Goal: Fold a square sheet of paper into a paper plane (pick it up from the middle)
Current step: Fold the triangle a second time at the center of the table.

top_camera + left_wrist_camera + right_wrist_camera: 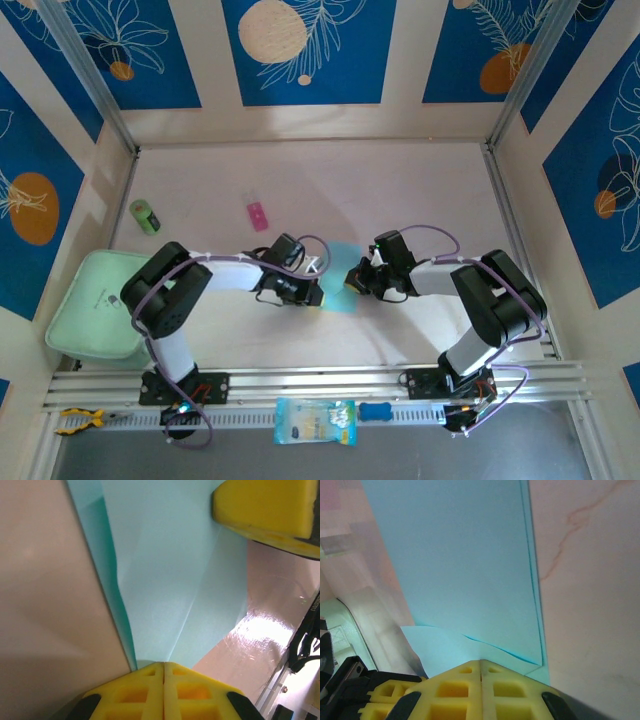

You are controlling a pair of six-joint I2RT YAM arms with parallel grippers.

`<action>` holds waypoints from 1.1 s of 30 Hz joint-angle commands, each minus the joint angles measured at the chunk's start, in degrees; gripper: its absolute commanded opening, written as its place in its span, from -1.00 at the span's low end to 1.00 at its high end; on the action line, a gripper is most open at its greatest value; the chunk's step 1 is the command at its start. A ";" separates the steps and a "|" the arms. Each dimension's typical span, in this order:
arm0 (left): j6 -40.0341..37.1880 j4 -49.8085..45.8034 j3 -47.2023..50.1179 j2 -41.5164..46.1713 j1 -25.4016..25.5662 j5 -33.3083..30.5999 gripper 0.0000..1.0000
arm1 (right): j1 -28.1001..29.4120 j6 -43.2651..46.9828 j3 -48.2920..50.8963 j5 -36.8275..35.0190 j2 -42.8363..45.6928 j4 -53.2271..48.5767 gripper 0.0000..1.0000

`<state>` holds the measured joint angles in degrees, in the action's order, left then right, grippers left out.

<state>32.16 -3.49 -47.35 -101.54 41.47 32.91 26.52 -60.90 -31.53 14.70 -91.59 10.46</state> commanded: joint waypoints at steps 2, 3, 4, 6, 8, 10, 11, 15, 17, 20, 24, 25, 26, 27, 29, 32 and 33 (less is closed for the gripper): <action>-2.64 -10.28 3.11 1.21 -0.36 -4.46 -0.87 | -0.75 0.90 0.67 -3.93 -0.59 -7.48 -1.00; -2.80 -10.50 3.15 1.69 -0.43 -4.83 -0.87 | -0.83 0.93 0.61 -3.89 -0.55 -7.54 -1.00; -2.92 -10.66 3.15 2.12 -0.40 -5.07 -0.87 | -0.86 1.05 0.59 -3.89 -0.61 -7.63 -1.00; -3.24 -10.79 3.06 3.03 -0.40 -5.18 -0.87 | -0.81 1.09 0.58 -3.89 -0.61 -7.72 -1.00; -3.50 -10.99 2.78 4.10 -0.38 -5.19 -0.89 | -0.86 1.19 0.54 -3.69 -0.60 -7.72 -1.00; -3.83 -10.86 2.61 5.63 -0.43 -5.09 -0.89 | -0.96 1.97 0.21 -3.56 -0.68 -8.07 -1.00; -3.82 -10.92 2.38 6.59 -0.29 -5.21 -0.89 | -1.03 2.64 -0.16 -3.24 -0.74 -8.40 -1.00; -3.18 -10.34 1.24 9.65 -0.41 -5.65 -0.88 | -1.84 5.67 -1.03 -1.56 -1.20 -8.76 -1.00; -2.66 -9.40 -0.52 9.80 -0.39 -5.15 -0.88 | -2.50 8.18 -1.72 0.09 -1.60 -8.45 -1.00; -1.59 -7.75 -4.19 7.68 -0.40 -3.68 -0.88 | -3.70 12.22 -3.62 3.17 -2.84 -9.41 -1.00; 0.45 -4.64 -8.78 3.53 -0.34 -0.99 -0.87 | -4.85 15.89 -5.64 5.06 -4.05 -11.15 -1.00; 0.83 -3.74 -9.58 2.48 -0.42 -0.83 -0.87 | -5.09 16.52 -5.91 5.72 -4.33 -11.27 -1.00; 1.04 -3.15 -10.48 1.35 -0.35 -0.42 -0.87 | -5.25 16.90 -6.20 6.31 -4.59 -11.17 -1.00; 1.02 -2.93 -11.43 0.03 -0.43 0.22 -0.87 | -5.30 17.12 -6.24 6.63 -4.91 -11.10 -1.00; 0.63 -3.57 -13.85 -2.69 -0.43 0.61 -0.87 | -5.40 17.14 -6.53 7.00 -5.47 -11.14 -1.00; -0.70 -6.07 -16.52 -5.86 -0.37 -0.74 -0.88 | -5.47 16.79 -6.49 6.97 -5.54 -11.01 -1.00; -1.29 -7.40 -17.26 -6.87 -0.37 -1.92 -0.88 | -5.50 16.63 -6.45 6.92 -5.48 -10.82 -1.00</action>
<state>32.45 -8.03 -62.13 -106.15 41.47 31.44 21.28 -45.60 -37.87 21.43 -95.88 2.31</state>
